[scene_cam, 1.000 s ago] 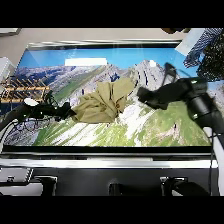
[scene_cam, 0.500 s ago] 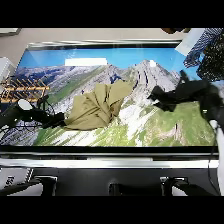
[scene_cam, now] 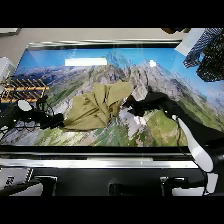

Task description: Fold the clothes and pants, and hang the long-sleeved shirts on hangers.

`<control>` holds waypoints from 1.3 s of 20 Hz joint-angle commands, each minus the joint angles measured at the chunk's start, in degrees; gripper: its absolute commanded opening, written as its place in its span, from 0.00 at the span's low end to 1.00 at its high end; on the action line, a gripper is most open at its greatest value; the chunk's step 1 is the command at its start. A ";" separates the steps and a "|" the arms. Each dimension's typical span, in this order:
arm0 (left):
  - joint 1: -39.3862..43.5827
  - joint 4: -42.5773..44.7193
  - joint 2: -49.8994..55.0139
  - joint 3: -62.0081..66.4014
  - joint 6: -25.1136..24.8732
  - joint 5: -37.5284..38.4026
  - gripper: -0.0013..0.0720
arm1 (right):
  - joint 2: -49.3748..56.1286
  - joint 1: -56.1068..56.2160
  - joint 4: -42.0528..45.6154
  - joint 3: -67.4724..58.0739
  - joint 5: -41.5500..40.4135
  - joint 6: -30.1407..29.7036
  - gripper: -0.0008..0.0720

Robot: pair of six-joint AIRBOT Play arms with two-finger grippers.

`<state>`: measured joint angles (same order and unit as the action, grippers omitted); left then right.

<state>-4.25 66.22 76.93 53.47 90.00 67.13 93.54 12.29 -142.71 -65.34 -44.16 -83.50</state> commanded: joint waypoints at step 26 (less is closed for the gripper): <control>0.04 -1.09 -0.98 6.75 0.04 -1.97 0.04 | -5.62 6.97 1.40 0.07 19.50 3.08 0.05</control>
<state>-4.25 65.89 76.60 56.60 90.08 65.25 92.53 21.26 -145.25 -65.28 -23.59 -79.81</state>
